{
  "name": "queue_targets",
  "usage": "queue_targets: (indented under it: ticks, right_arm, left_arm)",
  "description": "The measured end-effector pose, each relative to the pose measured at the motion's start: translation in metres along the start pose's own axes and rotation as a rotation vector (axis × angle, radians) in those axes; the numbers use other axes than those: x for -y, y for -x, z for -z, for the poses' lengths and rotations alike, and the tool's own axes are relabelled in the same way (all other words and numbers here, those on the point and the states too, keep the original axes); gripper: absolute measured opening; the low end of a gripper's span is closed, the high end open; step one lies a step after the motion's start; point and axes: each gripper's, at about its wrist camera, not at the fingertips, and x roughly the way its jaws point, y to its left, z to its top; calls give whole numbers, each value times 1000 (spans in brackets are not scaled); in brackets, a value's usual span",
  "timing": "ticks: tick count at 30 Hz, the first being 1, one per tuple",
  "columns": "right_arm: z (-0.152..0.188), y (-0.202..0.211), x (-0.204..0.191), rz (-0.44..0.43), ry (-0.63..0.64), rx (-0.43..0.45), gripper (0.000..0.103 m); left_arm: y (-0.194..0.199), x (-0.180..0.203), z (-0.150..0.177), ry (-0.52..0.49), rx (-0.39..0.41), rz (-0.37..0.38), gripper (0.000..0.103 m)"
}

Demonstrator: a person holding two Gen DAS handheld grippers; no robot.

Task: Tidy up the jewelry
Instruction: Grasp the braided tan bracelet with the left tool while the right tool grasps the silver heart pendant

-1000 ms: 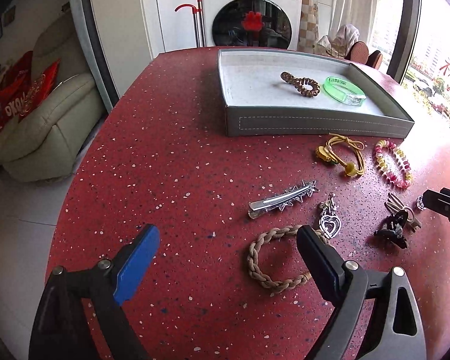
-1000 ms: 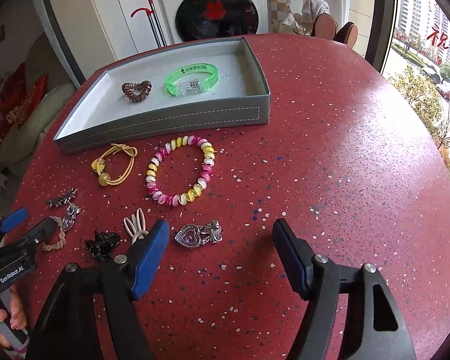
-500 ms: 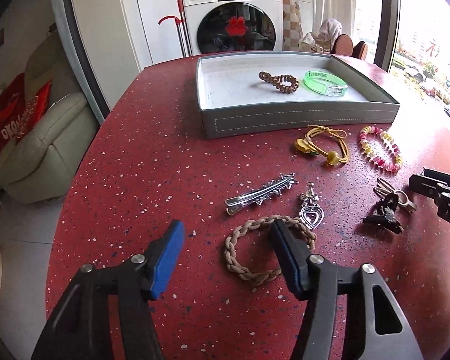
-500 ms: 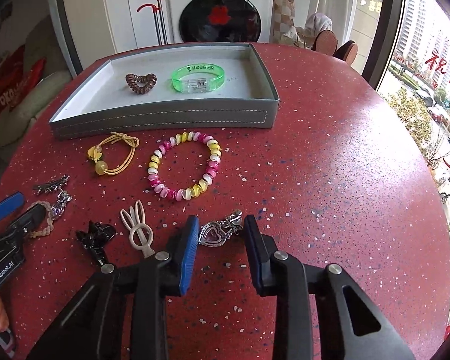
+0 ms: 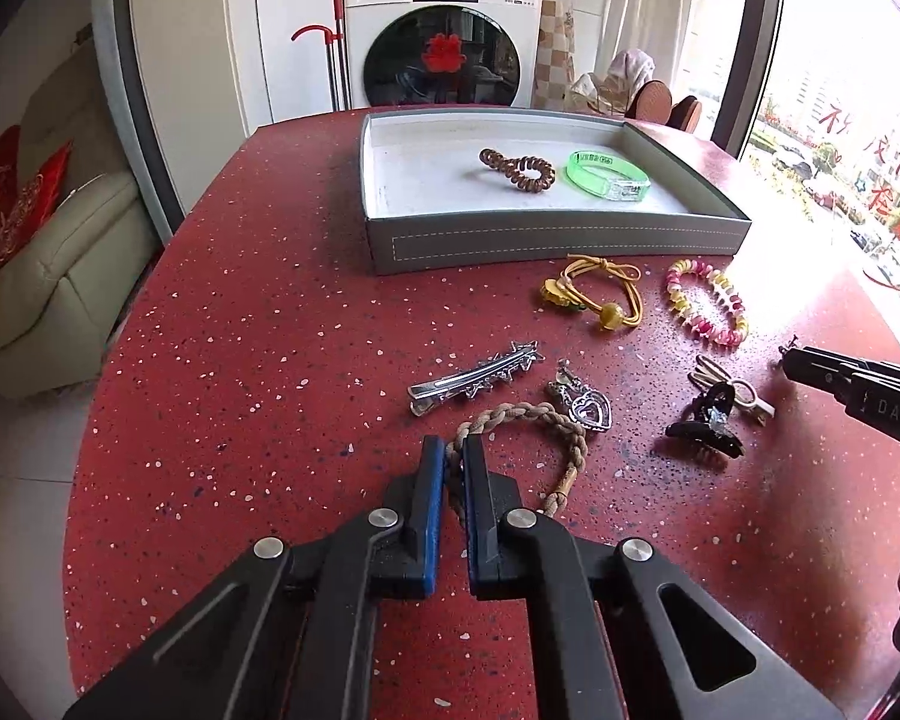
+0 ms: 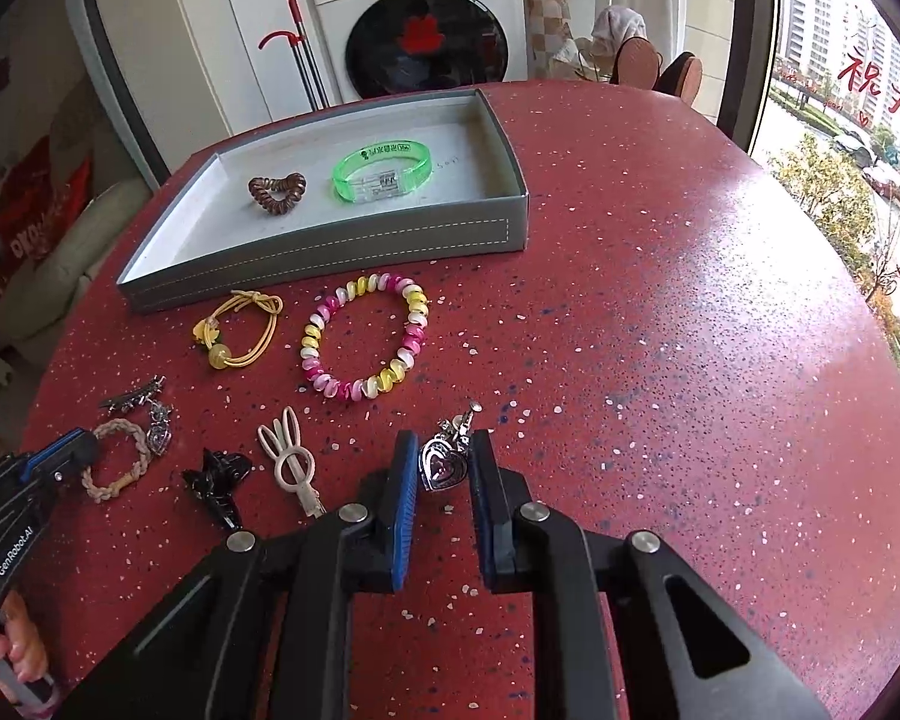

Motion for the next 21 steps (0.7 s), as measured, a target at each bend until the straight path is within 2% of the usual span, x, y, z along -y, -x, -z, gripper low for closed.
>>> queue_targets:
  ticks: [11, 21]
  right_arm:
    - [-10, 29, 2, -47, -8, 52, 19]
    - [-44, 40, -7, -84, 0, 98, 19]
  left_arm:
    - [37, -7, -15, 28, 71, 57, 24]
    - [56, -3, -55, 3, 158, 77, 24]
